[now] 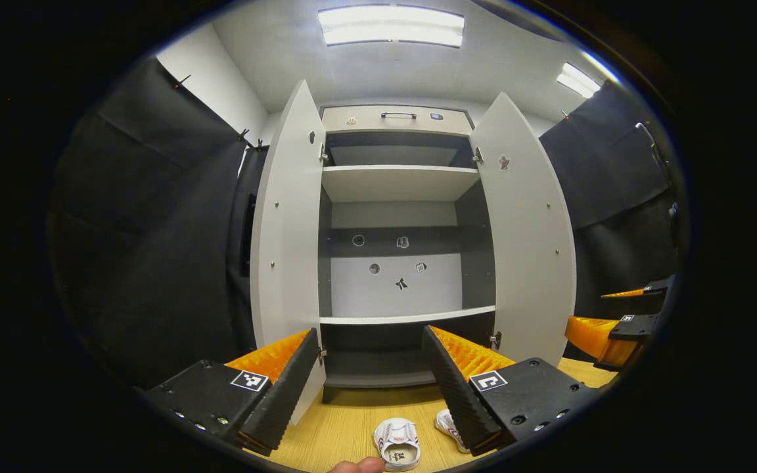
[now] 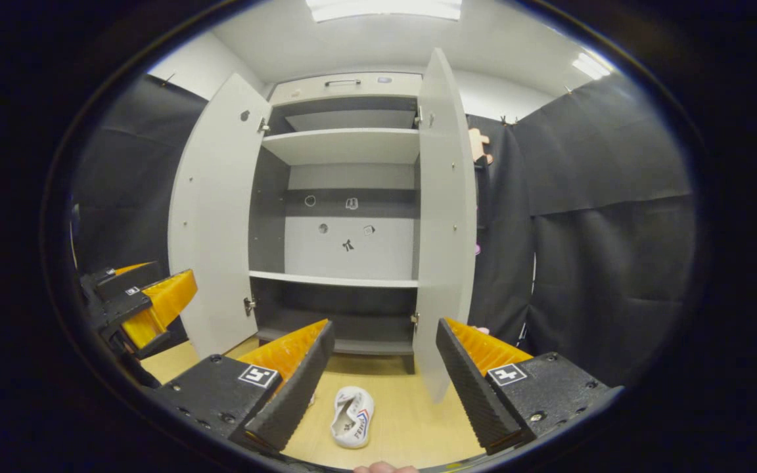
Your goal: Grab one shoe with the right hand and put it into the shoe cabinet, grab the other shoe with the left hand and put it into the shoe cabinet; then close the right door with the right hand and the left door with the left hand.
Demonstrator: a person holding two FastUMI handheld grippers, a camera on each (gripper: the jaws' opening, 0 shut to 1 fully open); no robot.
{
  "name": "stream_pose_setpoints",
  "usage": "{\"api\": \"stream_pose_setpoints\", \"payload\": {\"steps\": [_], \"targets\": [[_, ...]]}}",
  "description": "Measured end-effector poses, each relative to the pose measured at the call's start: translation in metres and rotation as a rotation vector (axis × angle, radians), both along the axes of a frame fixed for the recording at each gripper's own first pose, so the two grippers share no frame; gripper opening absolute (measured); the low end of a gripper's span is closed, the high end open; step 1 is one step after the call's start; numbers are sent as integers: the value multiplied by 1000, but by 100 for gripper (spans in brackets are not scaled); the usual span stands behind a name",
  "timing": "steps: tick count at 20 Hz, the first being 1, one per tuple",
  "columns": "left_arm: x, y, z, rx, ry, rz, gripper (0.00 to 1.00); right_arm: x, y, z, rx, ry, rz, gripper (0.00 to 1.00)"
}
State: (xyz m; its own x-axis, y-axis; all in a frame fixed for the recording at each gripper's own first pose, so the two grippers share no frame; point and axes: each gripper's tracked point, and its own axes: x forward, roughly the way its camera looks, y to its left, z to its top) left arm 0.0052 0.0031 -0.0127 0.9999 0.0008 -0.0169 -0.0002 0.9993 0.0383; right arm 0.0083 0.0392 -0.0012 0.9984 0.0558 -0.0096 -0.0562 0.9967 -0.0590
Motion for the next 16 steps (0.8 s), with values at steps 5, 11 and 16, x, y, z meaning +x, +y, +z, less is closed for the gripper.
{"api": "stream_pose_setpoints", "payload": {"steps": [5, 11, 16], "targets": [[0, 6, -3, 1, 10, 8, 95, 9, 20, -41, -2, 78, 48, 100], [-2, 21, -8, 16, 19, 25, 95, 30, 59, -132, 2, 289, 160, 100], [-4, 43, -17, 13, 38, 53, 96, 45, 73, -212, 94, 497, 175, 100]]}}
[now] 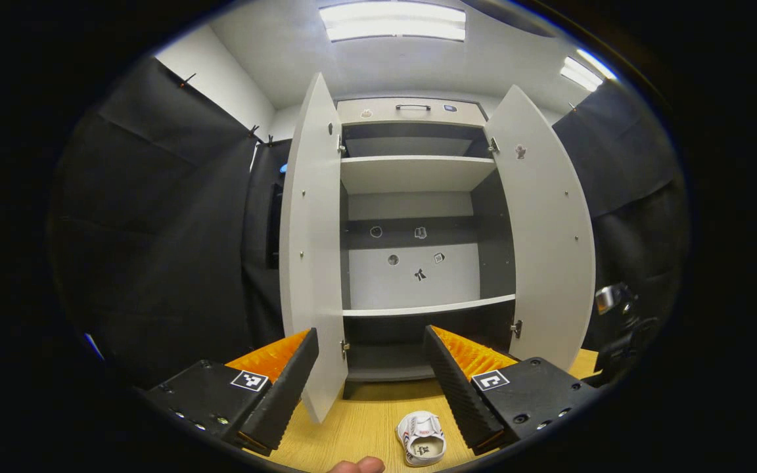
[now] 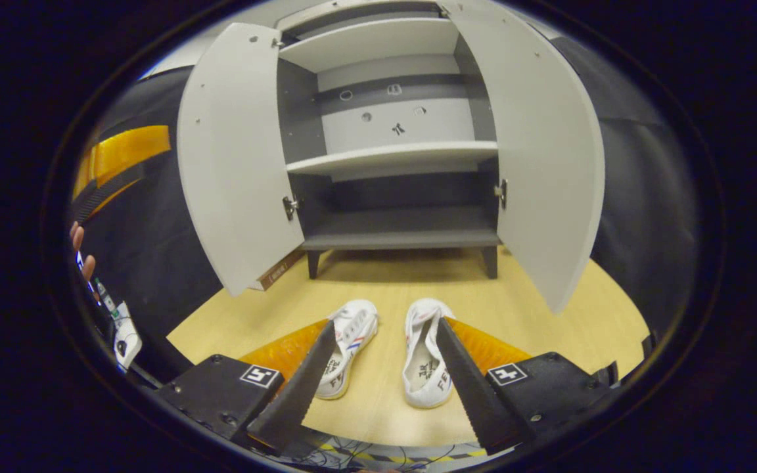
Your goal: Grab one shoe with the right hand and put it into the shoe cabinet, grab the other shoe with the left hand and put it into the shoe cabinet; then close the right door with the right hand and the left door with the left hand.
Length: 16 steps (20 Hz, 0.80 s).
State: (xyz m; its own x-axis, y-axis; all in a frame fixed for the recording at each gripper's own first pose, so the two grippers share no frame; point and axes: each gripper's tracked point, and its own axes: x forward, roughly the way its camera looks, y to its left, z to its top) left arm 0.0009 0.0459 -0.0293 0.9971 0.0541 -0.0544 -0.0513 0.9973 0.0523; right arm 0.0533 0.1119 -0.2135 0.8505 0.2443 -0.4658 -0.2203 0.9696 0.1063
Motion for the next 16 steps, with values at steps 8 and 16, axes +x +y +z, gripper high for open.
{"api": "stream_pose_setpoints", "payload": {"steps": [8, 16], "targets": [[3, 39, -22, -6, 49, 56, 96, 32, -2, -78, -19, 199, -36, 88], [14, 56, -44, -25, 91, 79, 96, 72, 6, -122, -98, 288, -42, 68]]}}
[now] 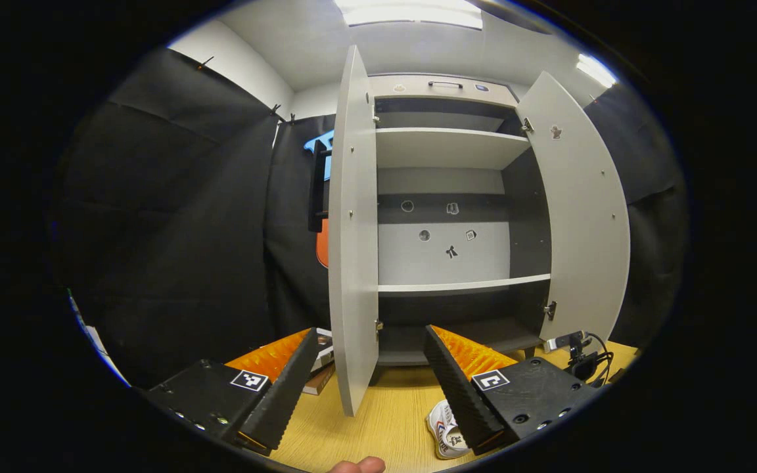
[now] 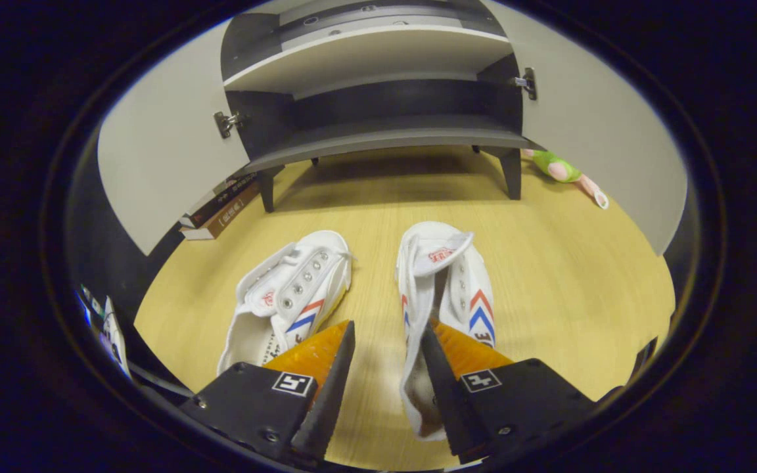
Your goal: Grab one shoe with the right hand and put it into the shoe cabinet, grab the other shoe with the left hand and put it into the shoe cabinet; then close the right door with the right hand and the left door with the left hand.
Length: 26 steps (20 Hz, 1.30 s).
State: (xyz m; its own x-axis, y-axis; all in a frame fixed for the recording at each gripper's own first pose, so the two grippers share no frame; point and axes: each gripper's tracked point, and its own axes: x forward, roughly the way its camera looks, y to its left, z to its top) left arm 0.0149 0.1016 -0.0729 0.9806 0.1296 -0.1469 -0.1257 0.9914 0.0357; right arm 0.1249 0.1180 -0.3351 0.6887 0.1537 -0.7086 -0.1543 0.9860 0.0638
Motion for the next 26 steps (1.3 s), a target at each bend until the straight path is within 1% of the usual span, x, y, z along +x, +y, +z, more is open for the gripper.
{"api": "stream_pose_setpoints", "payload": {"steps": [1, 2, 3, 4, 5, 6, 7, 9, 11, 12, 13, 15, 17, 21, 24, 26], "targets": [[0, 1, -2, -4, 6, 2, 96, 2, 2, -5, -9, 10, 3, 63], [0, 3, -5, -6, 12, 5, 96, 6, 0, -7, -24, 8, -5, 51], [2, 5, -7, -7, 16, 9, 96, 10, -3, -9, -42, -2, -7, 54], [2, 6, -7, -9, 16, 14, 96, 14, -10, -9, -67, -14, -16, 46], [3, 6, -8, -12, 16, 15, 96, 16, -14, -10, -78, -22, -26, 30], [4, 6, -9, -14, 18, 17, 96, 17, -15, -8, -72, -31, -26, 19], [5, 6, -10, -17, 20, 19, 96, 18, -16, -12, -70, -40, -16, 11], [6, 6, -11, -23, 19, 21, 96, 19, -17, -9, -89, -66, -6, 5], [8, 2, -11, -27, 15, 14, 96, 20, -17, -4, -96, -96, -8, 4], [8, 1, -11, -26, 13, 10, 96, 25, -19, 5, -119, -144, -11, 4], [9, -2, -11, -25, 11, 3, 96, 28, -23, 17, -136, -193, -7, 3], [9, -10, -9, -22, 9, -8, 96, 26, -23, 46, -121, -253, -4, 3], [9, -16, -8, -25, 5, -19, 96, 23, -22, 71, -109, -301, 19, 3], [9, -28, -3, -33, -13, -38, 95, 16, -17, 136, -153, -425, 93, 4], [8, -36, 1, -35, -25, -47, 96, 13, -7, 198, -156, -526, 124, 4], [7, -41, 2, -37, -30, -52, 96, 16, 0, 238, -168, -568, 142, 4]]}}
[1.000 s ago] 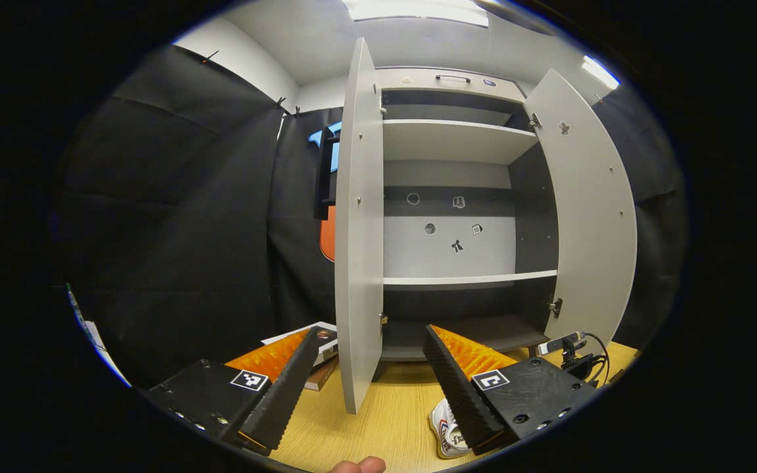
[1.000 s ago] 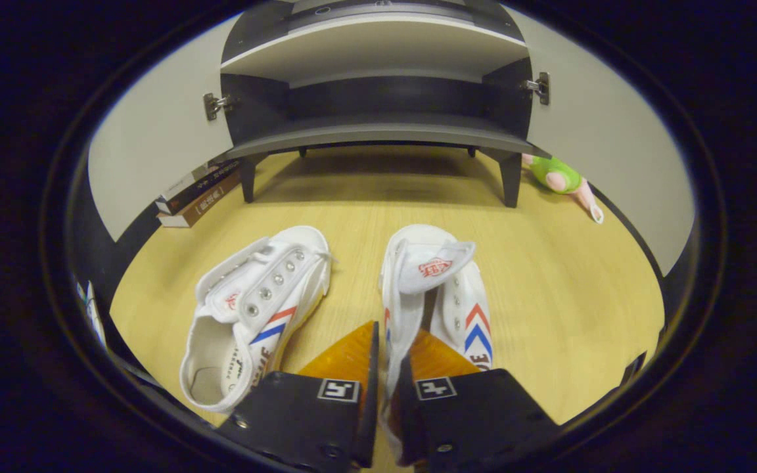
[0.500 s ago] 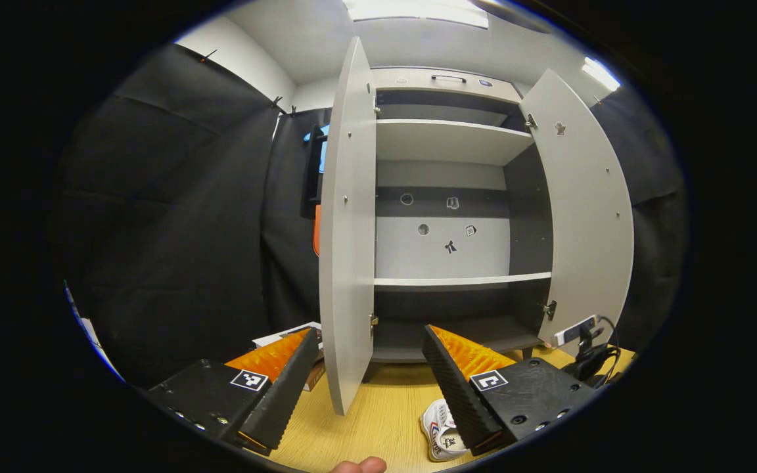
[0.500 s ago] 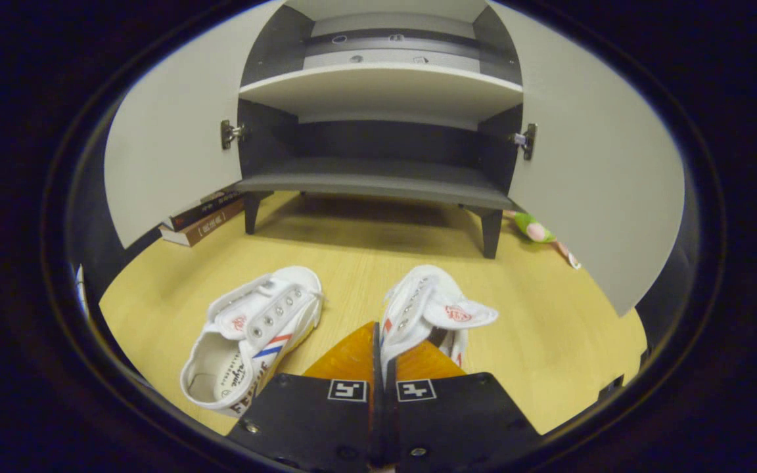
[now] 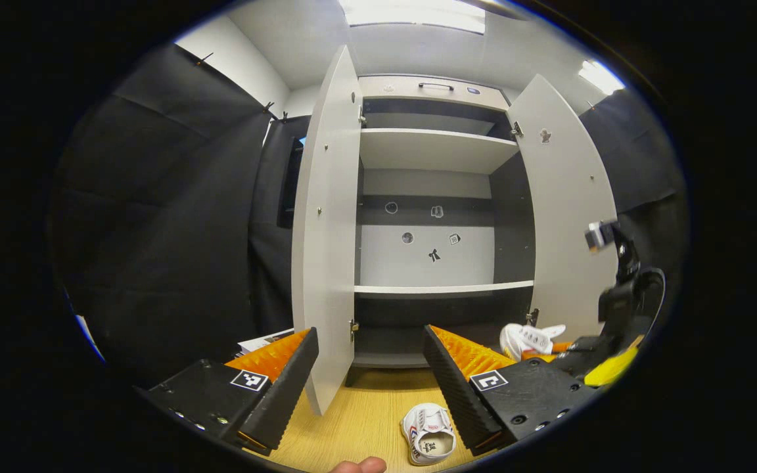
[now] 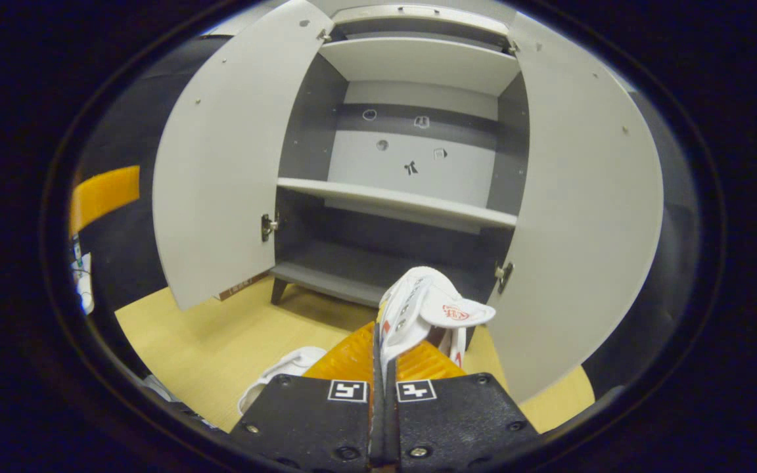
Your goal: Grab one shoe with the right hand and put it into the shoe cabinet, grab the other shoe with the left hand and put it into the shoe cabinet; then close the right door with the right hand and the left door with the left hand.
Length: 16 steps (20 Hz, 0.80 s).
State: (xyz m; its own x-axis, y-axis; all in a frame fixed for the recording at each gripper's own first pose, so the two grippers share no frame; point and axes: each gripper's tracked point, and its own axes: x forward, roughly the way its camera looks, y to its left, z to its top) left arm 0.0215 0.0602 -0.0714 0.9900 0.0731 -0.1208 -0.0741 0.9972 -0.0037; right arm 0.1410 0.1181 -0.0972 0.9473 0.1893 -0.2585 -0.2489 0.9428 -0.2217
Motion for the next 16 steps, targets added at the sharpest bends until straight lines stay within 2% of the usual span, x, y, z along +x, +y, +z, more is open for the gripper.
{"api": "stream_pose_setpoints", "payload": {"steps": [3, 5, 9, 12, 14, 16], "targets": [[-3, -8, 0, -2, 5, -15, 95, 21, 22, 54, 60, -6, 35, 3], [-4, -10, 0, 2, 9, -21, 95, 49, 25, 88, 90, -18, 25, 1], [-9, -16, 2, 16, 3, -39, 95, 121, 21, 145, 33, -55, -6, 3], [-10, -15, 0, 35, 9, -34, 95, 180, 20, 170, -19, -45, -31, 3], [-10, -11, -4, 41, 16, -24, 95, 220, 20, 168, -81, -7, -57, 4], [-12, -10, -8, 28, 28, -18, 95, 256, 17, 163, -79, 38, -87, 3]]}}
